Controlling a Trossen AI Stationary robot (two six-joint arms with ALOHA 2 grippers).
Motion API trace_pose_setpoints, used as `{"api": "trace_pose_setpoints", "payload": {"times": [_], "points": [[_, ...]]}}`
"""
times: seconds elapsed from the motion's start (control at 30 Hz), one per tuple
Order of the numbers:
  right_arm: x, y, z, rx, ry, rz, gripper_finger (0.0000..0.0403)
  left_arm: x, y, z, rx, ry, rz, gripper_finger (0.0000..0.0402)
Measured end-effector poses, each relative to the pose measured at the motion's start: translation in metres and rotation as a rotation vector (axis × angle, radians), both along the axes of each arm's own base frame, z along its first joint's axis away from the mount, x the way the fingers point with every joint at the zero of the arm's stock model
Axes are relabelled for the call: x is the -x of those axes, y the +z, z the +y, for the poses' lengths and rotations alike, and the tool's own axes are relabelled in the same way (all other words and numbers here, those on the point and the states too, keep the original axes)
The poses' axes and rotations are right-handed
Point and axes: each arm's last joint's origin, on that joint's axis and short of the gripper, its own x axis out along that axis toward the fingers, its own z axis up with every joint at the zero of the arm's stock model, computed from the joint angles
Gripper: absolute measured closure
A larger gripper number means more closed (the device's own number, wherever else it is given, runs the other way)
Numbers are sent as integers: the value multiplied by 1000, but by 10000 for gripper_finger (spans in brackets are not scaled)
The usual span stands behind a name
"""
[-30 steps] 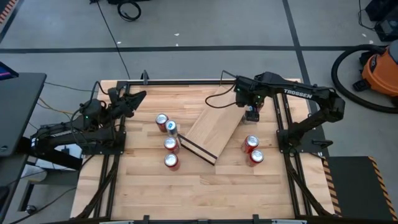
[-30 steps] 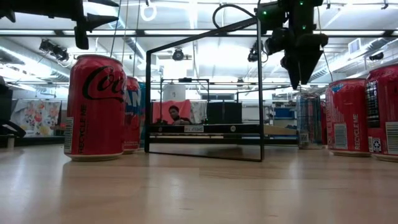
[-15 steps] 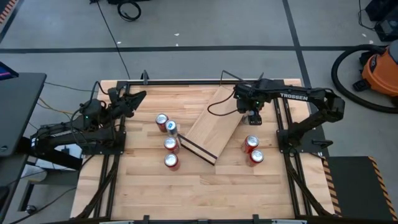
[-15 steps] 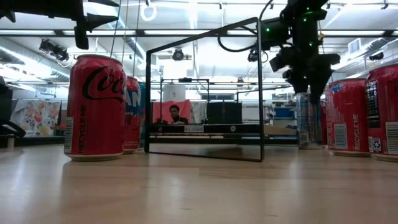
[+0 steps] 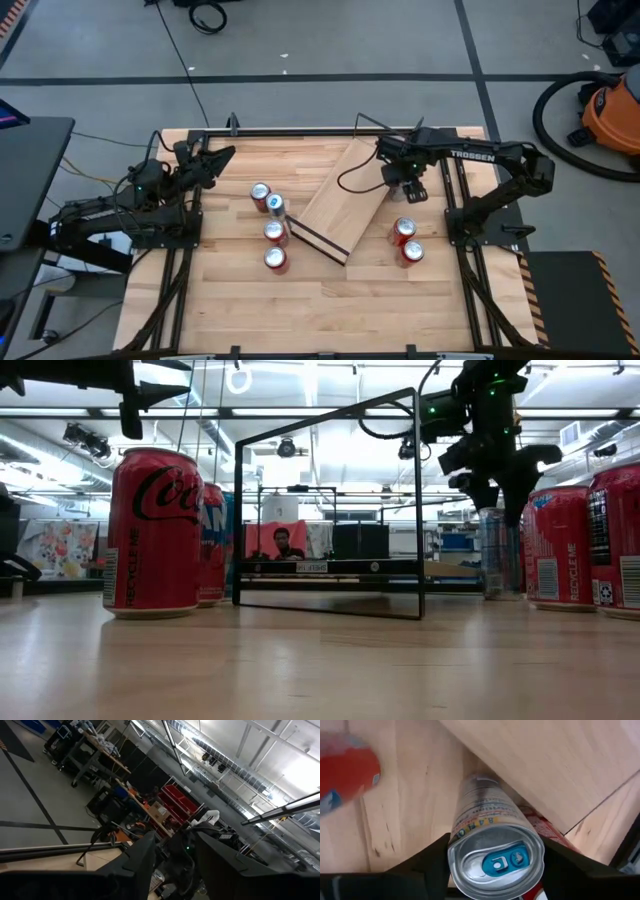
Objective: Place canned beverage on shelf
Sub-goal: Put the right blue soda can on the shelf
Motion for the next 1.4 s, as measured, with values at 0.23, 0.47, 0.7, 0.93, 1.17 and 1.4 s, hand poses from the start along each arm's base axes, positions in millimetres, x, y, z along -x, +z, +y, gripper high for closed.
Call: {"api": "trace_pose_setpoints", "payload": {"times": [0.23, 0.47, 0.7, 0.93, 1.17, 1.4], "points": [[-3, 0, 8, -24, 280, 7, 134, 0, 0, 0, 0, 1, 0, 251], [-7, 0, 15, -50, 312, -15, 128, 0, 0, 0, 0, 1, 0, 251], [-8, 0, 18, -48, 203, -20, 114, 0, 0, 0, 0, 1, 0, 251], [-8, 0, 19, -47, 122, -20, 74, 0, 0, 0, 0, 1, 0, 251], [-15, 26, 16, -23, -49, -92, 35, 0, 0, 0, 2, 1, -1, 251], [-14, 54, 15, -11, -704, -146, 25, 0, 0, 0, 2, 0, -1, 251]]}}
